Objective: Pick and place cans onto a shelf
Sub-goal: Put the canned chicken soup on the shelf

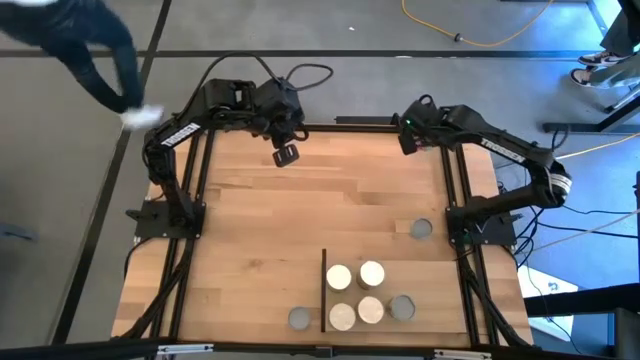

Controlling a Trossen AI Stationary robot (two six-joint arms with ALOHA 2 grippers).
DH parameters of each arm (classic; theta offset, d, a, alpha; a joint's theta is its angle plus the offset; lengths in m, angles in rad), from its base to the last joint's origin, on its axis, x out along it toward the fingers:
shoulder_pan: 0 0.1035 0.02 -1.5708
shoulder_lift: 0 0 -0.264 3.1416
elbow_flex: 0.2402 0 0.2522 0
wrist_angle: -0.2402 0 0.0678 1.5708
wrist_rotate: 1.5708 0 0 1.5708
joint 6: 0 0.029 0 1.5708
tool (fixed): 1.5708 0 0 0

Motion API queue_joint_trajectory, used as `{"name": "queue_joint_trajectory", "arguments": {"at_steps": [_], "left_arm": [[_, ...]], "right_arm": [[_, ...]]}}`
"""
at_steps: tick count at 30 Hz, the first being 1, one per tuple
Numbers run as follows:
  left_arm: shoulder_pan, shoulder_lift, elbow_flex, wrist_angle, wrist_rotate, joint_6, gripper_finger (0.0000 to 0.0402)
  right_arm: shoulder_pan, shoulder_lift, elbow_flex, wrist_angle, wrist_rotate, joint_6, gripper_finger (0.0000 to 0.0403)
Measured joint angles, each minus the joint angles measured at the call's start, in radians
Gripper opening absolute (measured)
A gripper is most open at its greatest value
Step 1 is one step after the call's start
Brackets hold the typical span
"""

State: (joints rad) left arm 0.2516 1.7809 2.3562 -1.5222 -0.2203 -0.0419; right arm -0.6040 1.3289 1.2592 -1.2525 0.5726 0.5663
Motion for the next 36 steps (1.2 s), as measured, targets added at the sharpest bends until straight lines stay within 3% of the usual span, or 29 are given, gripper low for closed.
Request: {"name": "queue_joint_trajectory", "arguments": {"at_steps": [17,23,36], "left_arm": [[0.015,0.011,-0.001,0.008,0.006,0.002,0.0050],[0.015,0.011,-0.001,0.008,0.006,0.002,0.0050],[0.015,0.011,-0.001,0.008,0.005,0.001,0.0050]], "right_arm": [[-0.220,0.202,-0.009,0.072,-0.102,-0.057,0.0033],[-0.258,0.255,-0.009,0.182,-0.203,-0.200,0.0033],[-0.329,0.359,-0.009,0.207,-0.201,-0.206,0.0033]]}}
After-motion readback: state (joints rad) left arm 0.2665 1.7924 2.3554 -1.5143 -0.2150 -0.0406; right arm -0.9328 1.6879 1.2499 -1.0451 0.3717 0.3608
